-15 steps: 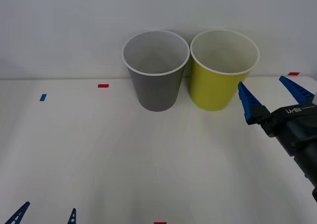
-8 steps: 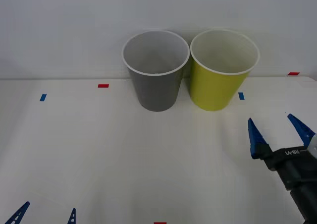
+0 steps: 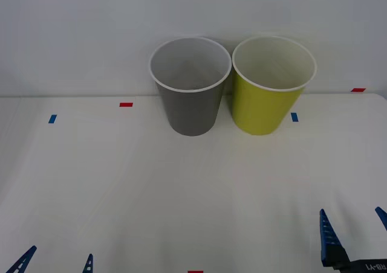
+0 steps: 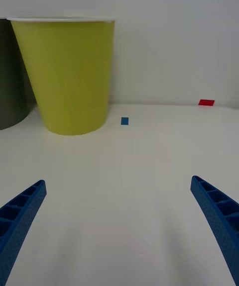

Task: Put cans in the gray bin and PET bottles in the light green bin.

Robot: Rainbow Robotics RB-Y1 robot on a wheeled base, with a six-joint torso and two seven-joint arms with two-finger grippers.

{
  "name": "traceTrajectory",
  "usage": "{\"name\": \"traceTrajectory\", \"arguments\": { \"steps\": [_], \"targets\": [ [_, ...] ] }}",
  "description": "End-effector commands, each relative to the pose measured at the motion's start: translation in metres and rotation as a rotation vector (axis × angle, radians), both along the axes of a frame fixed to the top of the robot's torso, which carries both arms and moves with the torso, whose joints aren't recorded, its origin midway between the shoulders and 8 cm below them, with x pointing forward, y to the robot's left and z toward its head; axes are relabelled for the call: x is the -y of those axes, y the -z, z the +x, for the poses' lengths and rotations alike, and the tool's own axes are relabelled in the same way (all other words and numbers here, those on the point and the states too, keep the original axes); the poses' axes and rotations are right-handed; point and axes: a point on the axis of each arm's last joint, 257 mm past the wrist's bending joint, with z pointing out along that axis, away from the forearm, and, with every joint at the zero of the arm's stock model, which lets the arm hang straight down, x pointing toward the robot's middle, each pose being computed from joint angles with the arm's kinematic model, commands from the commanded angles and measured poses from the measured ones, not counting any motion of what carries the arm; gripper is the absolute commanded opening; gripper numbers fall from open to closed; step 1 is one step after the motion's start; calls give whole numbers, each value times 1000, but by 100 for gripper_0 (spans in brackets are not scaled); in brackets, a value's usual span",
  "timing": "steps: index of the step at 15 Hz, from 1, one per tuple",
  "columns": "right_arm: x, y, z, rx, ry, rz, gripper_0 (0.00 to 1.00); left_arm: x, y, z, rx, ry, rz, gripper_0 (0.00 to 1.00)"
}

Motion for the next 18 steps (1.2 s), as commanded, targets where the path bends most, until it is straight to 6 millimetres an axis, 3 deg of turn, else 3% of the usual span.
{"name": "traceTrajectory", "arguments": {
  "steps": [1,6,18],
  "targets": [
    [-6,3,-29,-4,2,16,100,0,0,0,0,0,0,100],
    [-4,22,-46,-11,5,34,100,0,0,0,0,0,0,100],
    [2,20,-49,-11,0,27,100,0,0,0,0,0,0,100]
  ]
}}
